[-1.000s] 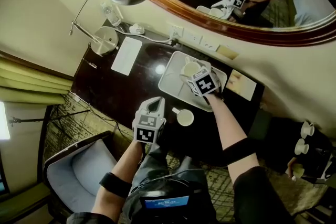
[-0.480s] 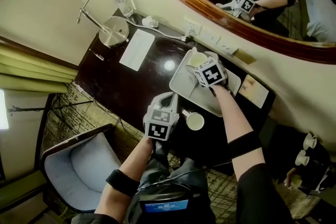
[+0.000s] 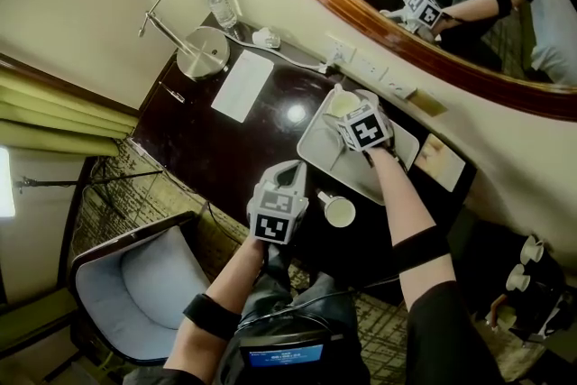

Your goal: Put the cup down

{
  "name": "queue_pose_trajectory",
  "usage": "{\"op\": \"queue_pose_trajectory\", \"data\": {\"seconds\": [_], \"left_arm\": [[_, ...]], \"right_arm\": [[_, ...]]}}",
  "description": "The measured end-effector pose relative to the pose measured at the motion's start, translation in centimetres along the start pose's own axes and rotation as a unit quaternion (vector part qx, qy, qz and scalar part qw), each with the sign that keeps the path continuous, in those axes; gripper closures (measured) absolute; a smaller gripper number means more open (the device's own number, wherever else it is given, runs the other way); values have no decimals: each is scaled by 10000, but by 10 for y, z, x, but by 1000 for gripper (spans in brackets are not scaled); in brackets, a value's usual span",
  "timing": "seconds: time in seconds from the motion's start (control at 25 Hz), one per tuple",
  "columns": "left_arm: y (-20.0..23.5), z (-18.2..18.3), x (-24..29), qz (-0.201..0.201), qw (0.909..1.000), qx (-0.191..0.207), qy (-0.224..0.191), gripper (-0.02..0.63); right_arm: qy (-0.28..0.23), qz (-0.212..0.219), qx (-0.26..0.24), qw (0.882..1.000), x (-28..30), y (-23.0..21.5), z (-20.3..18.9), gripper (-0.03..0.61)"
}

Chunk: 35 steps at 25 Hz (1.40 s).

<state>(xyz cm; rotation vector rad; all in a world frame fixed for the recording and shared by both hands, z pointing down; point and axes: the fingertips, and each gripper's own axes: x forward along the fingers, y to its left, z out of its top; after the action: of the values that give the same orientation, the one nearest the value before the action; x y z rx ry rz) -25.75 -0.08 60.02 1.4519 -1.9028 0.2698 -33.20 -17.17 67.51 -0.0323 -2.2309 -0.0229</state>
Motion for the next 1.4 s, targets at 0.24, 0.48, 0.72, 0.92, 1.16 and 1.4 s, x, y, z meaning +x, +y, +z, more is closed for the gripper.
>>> {"op": "queue_pose_trajectory", "data": {"seconds": [0.24,0.48,0.72,0.92,1.16,1.4], "left_arm": [[0,-3,-5,44,10000,-47,5,613],[-12,-3,-19,33,10000,-18,-58,613],[-24,-10,-46,51,9999,118,-93,613],[-35,-14,-72,145,9995,229,-188,613],[-56,-11,-91,162,9984,448,-315,613],[-80,-19,-110,203,9986,371,-310,613]], "right_arm": [[-204,-16,75,9998,-11,3,11,97],[-383,-136,101,9991,-46,4,18,104],[-732,-290,269,9965,-112,8,12,196],[-785,-254,285,9962,-169,28,-17,372],[-854,-411,392,9947,-223,48,-60,550],[-766,-170,555,9954,-253,87,-113,577]]}}
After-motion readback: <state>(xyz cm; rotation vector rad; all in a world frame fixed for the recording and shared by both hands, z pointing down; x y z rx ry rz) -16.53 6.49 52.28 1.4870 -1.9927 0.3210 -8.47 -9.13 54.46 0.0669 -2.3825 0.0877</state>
